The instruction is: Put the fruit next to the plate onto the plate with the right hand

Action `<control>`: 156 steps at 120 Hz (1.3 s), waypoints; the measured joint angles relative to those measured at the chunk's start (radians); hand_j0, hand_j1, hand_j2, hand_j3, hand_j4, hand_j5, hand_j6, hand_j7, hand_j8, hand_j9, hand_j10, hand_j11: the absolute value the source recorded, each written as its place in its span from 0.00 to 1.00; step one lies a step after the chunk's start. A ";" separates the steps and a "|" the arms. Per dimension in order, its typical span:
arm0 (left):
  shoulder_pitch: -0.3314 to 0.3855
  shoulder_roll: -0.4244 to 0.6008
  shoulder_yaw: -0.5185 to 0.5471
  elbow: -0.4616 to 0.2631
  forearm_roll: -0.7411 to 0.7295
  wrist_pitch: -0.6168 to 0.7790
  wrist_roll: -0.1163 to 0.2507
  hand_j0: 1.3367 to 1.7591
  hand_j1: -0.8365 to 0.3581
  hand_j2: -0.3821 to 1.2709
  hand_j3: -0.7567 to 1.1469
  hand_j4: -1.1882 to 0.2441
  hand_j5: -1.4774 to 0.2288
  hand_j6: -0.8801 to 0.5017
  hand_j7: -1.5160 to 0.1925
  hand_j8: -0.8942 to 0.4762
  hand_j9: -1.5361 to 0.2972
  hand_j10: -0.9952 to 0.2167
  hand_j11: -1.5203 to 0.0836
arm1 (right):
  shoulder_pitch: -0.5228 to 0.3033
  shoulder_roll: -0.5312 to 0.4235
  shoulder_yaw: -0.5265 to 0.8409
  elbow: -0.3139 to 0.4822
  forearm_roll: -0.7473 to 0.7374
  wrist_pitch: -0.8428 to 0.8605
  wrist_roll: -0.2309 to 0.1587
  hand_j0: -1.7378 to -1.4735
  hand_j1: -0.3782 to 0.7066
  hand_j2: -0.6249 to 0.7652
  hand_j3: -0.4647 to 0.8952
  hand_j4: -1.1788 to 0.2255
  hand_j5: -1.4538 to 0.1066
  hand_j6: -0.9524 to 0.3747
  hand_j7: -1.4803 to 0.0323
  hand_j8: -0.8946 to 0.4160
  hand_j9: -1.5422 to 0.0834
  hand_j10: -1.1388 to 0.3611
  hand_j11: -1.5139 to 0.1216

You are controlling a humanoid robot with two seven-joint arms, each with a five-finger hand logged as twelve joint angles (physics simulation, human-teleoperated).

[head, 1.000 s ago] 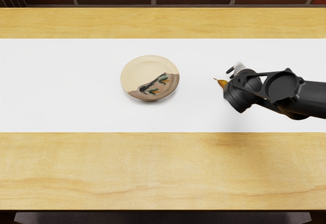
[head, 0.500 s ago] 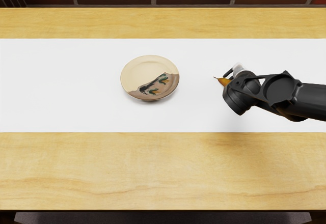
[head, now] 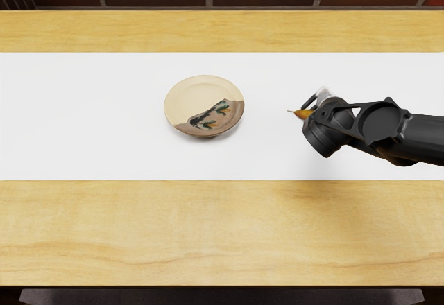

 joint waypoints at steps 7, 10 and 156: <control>0.001 0.000 0.000 0.000 0.000 0.000 0.000 0.76 0.99 0.23 0.40 0.83 0.87 0.64 0.89 0.65 0.84 0.82 0.95 | 0.000 0.000 0.001 0.000 0.000 0.000 -0.001 0.35 0.70 0.51 0.34 0.42 0.26 0.48 0.26 0.65 0.34 0.73 0.29; 0.000 0.000 0.000 0.000 0.000 0.000 0.000 0.76 0.99 0.23 0.40 0.83 0.87 0.64 0.89 0.65 0.84 0.82 0.95 | 0.000 0.000 0.002 0.001 0.001 -0.001 -0.002 0.35 0.71 0.52 0.34 0.39 0.26 0.48 0.25 0.65 0.34 0.73 0.29; 0.000 0.000 0.000 0.000 0.000 0.000 0.000 0.76 0.99 0.23 0.40 0.83 0.87 0.64 0.89 0.65 0.84 0.82 0.95 | 0.079 0.074 0.392 0.020 0.036 -0.006 0.002 0.32 0.65 0.78 0.34 0.23 0.19 0.14 0.23 0.29 0.24 0.45 0.22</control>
